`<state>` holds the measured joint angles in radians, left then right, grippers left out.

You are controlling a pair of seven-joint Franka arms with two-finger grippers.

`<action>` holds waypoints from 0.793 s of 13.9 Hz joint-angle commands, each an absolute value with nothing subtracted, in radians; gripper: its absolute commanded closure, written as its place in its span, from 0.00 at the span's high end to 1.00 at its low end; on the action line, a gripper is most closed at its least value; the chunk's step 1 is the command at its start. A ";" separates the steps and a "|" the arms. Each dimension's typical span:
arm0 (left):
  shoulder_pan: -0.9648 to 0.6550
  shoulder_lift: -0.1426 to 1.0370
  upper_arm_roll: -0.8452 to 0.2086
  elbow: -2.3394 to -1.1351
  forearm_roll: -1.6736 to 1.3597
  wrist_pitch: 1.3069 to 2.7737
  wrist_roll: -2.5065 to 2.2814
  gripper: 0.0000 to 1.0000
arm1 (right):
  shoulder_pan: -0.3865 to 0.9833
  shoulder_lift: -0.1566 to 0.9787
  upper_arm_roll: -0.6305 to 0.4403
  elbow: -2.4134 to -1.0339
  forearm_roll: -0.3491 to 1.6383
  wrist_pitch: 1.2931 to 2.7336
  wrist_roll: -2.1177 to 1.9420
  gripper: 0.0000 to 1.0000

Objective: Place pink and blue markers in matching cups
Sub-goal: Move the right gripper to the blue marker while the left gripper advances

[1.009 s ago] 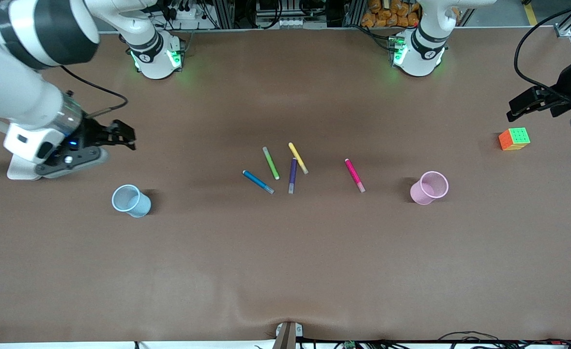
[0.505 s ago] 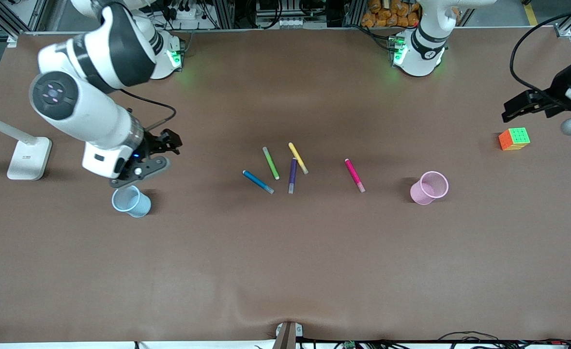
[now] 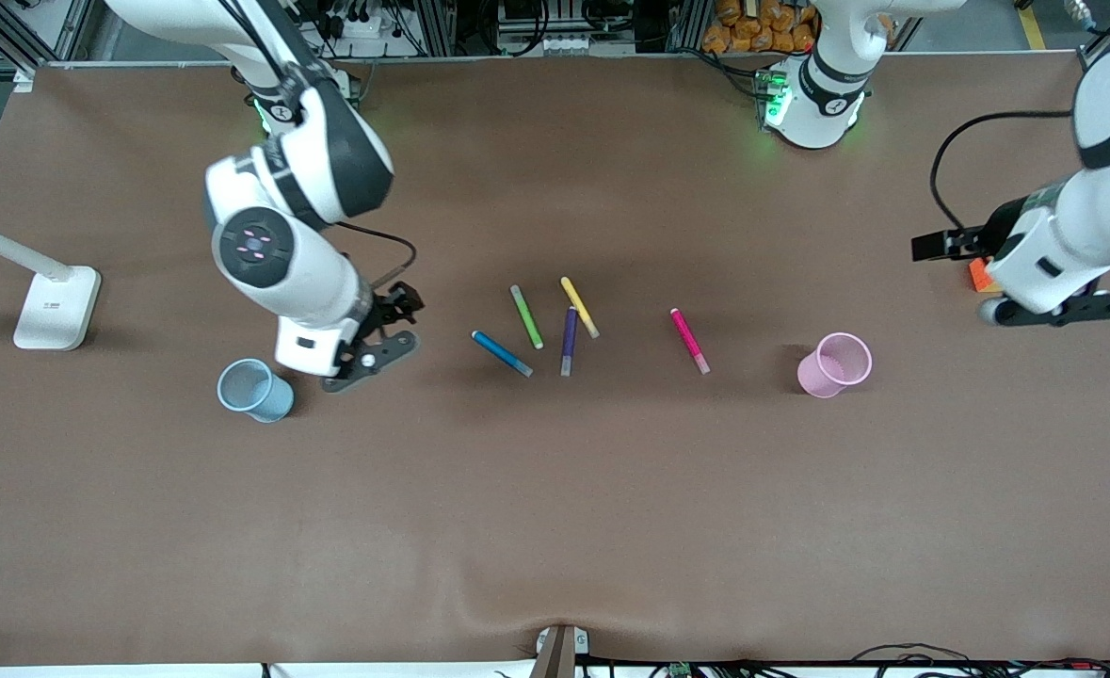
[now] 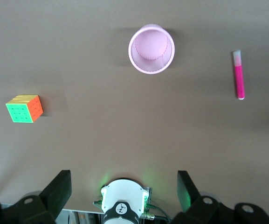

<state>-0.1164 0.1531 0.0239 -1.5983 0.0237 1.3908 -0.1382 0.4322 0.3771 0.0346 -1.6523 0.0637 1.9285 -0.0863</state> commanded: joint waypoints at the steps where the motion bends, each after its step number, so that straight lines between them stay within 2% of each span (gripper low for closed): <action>1: -0.123 0.187 0.020 -1.572 0.011 1.322 -0.127 1.00 | 0.481 0.420 0.028 -1.643 0.072 1.976 -0.029 1.00; 8: -0.109 0.262 0.012 -1.575 -0.032 1.307 -0.127 1.00 | 0.557 0.524 0.028 -1.657 0.069 2.124 0.031 1.00; 11: -0.113 0.296 0.012 -1.574 -0.032 1.308 -0.129 1.00 | 0.581 0.569 0.028 -1.661 0.068 2.144 0.031 1.00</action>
<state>-0.1128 0.2722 0.0113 -1.5982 -0.0192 1.3302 -0.1382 0.5569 0.5477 0.0342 -1.6647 0.0637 2.1295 0.0140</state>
